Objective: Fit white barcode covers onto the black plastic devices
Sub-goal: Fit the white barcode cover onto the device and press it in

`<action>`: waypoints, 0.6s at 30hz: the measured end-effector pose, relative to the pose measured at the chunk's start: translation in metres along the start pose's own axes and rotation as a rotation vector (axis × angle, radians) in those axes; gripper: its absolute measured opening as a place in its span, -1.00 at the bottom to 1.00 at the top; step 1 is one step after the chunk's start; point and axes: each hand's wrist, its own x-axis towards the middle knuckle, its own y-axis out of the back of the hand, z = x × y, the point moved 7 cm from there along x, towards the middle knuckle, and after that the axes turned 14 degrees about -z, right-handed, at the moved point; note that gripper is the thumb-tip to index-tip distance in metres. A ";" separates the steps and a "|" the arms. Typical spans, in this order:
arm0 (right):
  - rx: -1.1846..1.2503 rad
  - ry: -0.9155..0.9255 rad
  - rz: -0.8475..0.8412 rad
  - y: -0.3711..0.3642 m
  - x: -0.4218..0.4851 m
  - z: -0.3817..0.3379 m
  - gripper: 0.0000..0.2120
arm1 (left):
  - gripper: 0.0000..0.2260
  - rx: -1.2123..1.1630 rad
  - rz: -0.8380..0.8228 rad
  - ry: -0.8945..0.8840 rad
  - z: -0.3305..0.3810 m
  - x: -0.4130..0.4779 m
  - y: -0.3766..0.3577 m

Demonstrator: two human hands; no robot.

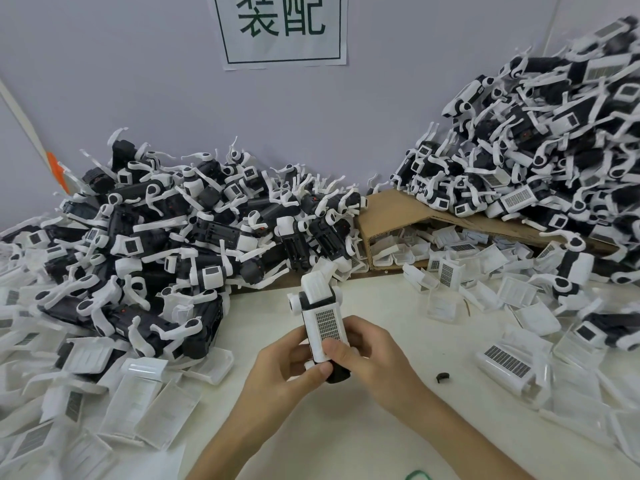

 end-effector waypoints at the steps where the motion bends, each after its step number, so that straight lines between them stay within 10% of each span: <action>1: -0.019 0.000 0.007 0.001 -0.001 -0.001 -0.65 | -0.64 -0.017 -0.020 -0.003 0.000 0.001 -0.002; 18: 0.132 0.005 0.056 0.004 -0.001 -0.001 -0.71 | -0.54 -0.030 -0.016 -0.043 0.000 0.002 -0.009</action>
